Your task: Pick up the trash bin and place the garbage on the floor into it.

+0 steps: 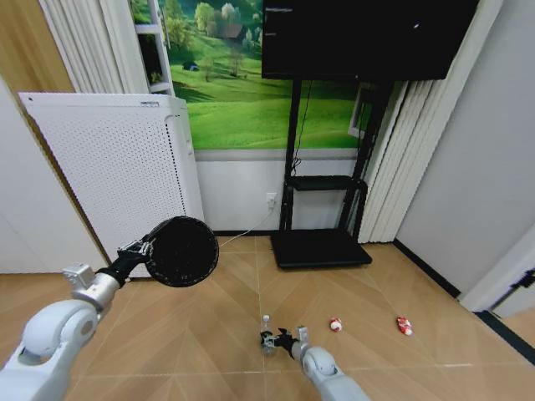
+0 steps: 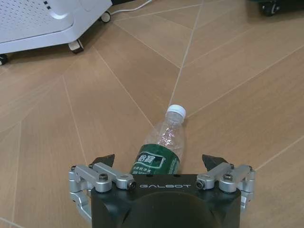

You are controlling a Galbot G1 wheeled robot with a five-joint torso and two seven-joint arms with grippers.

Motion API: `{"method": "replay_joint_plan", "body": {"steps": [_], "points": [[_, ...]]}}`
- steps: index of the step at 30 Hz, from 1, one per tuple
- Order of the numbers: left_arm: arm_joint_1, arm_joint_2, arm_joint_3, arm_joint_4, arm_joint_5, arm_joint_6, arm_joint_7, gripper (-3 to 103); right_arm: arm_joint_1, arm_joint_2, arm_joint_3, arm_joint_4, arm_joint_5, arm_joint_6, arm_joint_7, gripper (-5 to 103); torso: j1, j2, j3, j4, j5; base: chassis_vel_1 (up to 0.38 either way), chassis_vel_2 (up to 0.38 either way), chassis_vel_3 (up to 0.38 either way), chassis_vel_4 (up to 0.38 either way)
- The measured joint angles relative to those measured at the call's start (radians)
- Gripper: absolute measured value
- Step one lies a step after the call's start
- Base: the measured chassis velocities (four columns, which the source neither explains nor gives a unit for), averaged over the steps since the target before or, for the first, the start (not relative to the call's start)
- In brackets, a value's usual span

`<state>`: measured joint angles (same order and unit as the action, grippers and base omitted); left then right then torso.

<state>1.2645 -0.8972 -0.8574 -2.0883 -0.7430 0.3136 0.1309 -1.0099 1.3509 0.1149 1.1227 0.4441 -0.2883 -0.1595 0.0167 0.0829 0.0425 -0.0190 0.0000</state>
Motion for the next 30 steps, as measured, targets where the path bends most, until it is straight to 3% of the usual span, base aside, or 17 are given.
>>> {"method": "replay_joint_plan", "body": {"steps": [19,30], "points": [[0.030,-0.006,-0.029,-0.022,-0.023,-0.002,0.010,7,0.050,0.070,-0.015,-0.094,-0.046,-0.017,0.126,100,0.000,0.000,0.000,0.0001,0.0000,0.000,0.000,0.000,0.000],[0.027,-0.012,-0.023,-0.024,-0.021,0.002,0.011,7,0.051,0.078,-0.009,-0.116,-0.042,-0.028,0.131,100,0.000,0.000,0.000,0.0001,0.0000,0.000,0.000,0.000,0.000]]}}
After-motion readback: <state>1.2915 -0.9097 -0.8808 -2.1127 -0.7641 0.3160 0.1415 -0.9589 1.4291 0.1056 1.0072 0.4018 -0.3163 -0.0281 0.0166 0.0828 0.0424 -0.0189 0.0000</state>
